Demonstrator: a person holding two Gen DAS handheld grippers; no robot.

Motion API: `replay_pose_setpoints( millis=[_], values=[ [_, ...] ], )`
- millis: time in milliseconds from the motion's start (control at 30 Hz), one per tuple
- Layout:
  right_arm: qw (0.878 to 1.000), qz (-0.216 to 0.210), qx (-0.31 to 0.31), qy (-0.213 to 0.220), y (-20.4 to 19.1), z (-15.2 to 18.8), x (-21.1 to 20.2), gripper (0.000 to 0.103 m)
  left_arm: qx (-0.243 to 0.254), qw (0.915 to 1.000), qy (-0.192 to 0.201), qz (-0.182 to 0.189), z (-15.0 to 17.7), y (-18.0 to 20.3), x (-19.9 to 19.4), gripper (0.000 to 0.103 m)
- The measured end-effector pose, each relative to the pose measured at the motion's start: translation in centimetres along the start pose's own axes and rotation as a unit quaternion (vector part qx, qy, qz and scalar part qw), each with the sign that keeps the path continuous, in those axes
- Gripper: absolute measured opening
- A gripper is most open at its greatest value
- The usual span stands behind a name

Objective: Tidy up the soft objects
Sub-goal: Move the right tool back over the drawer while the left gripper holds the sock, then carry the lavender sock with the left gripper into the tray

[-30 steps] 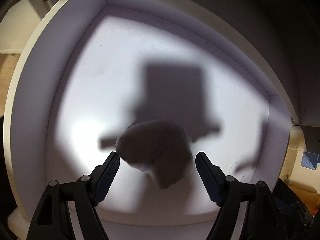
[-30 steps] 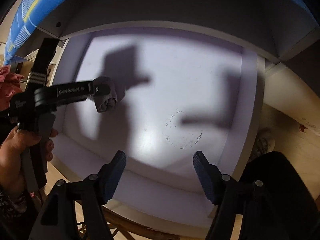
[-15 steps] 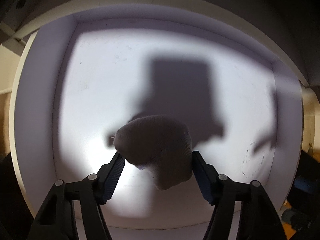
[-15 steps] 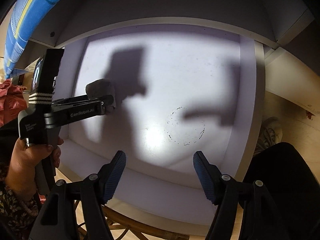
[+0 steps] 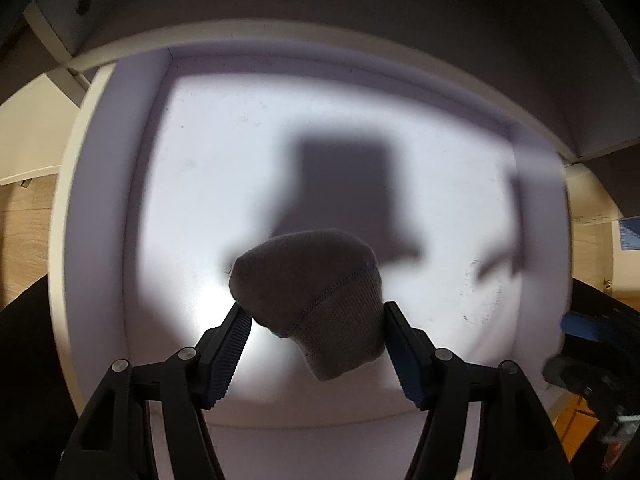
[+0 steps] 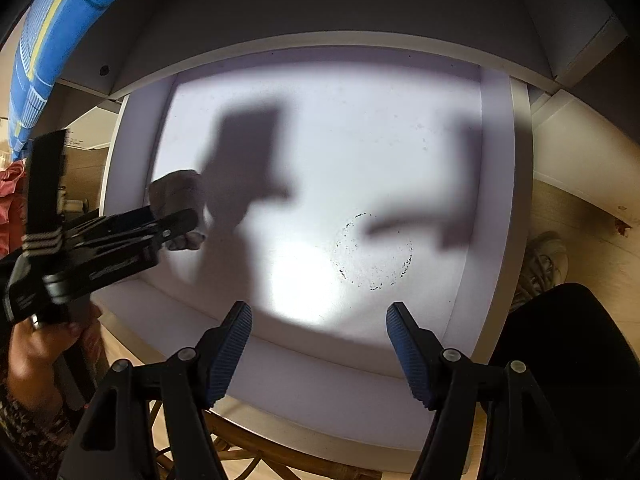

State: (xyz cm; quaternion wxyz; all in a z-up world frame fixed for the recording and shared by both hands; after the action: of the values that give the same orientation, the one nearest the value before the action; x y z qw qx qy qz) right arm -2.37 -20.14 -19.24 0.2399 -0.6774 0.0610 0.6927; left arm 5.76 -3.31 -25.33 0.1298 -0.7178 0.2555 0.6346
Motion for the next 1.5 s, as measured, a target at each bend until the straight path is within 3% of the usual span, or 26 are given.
replay_pose_setpoints(
  millis=[200, 433, 667, 967, 1100, 1333, 1500],
  values=[
    [1.0, 0.008, -0.002, 0.004, 0.1, 0.0, -0.1, 0.071, 0.03, 0.9987, 0.039, 0.015, 0.9, -0.1, -4.5, 0.067],
    [1.0, 0.016, -0.002, 0.004, 0.2, 0.1, 0.0, 0.071, 0.08, 0.9924, 0.09, 0.027, -1.4, 2.5, -9.1, 0.067],
    [1.0, 0.017, -0.002, 0.006, 0.2, 0.0, 0.0, 0.071, 0.13, 0.9784, 0.158, 0.031, -2.9, 4.6, -17.3, 0.067],
    [1.0, 0.025, -0.007, 0.015, 0.1, 0.0, -0.1, 0.071, 0.149, 0.9582, 0.241, 0.038, -6.4, 5.2, -26.7, 0.067],
    [0.999, 0.027, -0.009, 0.019, -0.1, 0.1, -0.4, 0.071, 0.148, 0.9524, 0.266, 0.013, -9.6, 4.5, -30.0, 0.067],
    [0.999, 0.028, -0.009, 0.029, -0.3, 0.1, -0.7, 0.071, 0.131, 0.9518, 0.275, -0.038, -16.0, 2.6, -32.1, 0.067],
    [0.999, 0.021, -0.006, 0.025, -0.2, -0.1, -0.8, 0.071, 0.098, 0.9614, 0.252, -0.05, -19.8, 0.4, -31.0, 0.067]
  ],
)
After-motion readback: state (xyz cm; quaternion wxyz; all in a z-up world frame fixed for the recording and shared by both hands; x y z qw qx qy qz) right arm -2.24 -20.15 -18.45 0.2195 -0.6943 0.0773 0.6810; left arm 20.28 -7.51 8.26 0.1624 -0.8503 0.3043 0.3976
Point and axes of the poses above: each gripper's, at about its wrist camera, not at the fingertips, and x roughly the way its jaws point, y to its right, z to its underside, the point moved 3 cm from there along x, roughly the way its jaws point, and after that the axes turned 14 degrees about x, right-handed, at the moved point
